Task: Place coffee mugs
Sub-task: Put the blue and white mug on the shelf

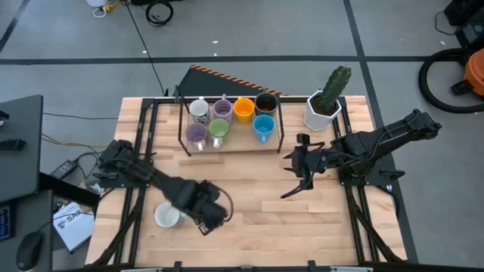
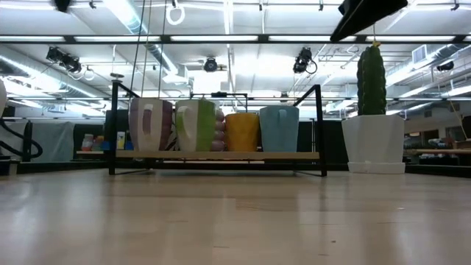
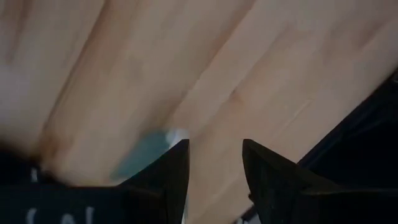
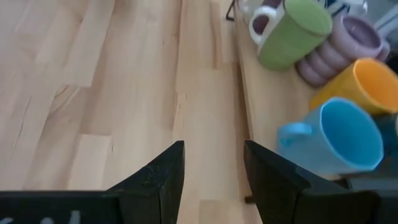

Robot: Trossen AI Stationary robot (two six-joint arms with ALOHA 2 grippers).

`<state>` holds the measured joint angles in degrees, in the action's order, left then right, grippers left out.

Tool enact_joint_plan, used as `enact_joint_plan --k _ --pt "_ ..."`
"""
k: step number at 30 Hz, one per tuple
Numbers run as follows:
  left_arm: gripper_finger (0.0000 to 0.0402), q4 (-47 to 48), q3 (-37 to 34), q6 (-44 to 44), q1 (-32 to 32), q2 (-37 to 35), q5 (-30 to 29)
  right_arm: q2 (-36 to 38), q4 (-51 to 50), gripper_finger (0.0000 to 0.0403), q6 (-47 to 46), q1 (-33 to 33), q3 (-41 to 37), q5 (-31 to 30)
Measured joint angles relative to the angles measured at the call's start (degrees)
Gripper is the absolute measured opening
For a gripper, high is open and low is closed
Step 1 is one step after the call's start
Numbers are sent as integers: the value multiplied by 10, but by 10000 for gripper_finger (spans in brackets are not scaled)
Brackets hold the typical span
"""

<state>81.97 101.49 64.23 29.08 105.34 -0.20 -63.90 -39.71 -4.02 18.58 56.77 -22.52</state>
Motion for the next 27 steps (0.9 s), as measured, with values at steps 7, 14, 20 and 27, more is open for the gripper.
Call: enact_joint_plan --k 7,14,20,27 --pt "155 33 0 205 55 0 -20 0 43 171 73 -15 0 1" --pt "140 23 -32 346 108 0 -19 0 63 171 110 -39 0 47" --pt "129 12 -92 391 130 2 43 -5 77 171 130 -52 0 57" --pt "128 -2 -119 398 136 2 41 -7 86 171 143 -69 0 76"
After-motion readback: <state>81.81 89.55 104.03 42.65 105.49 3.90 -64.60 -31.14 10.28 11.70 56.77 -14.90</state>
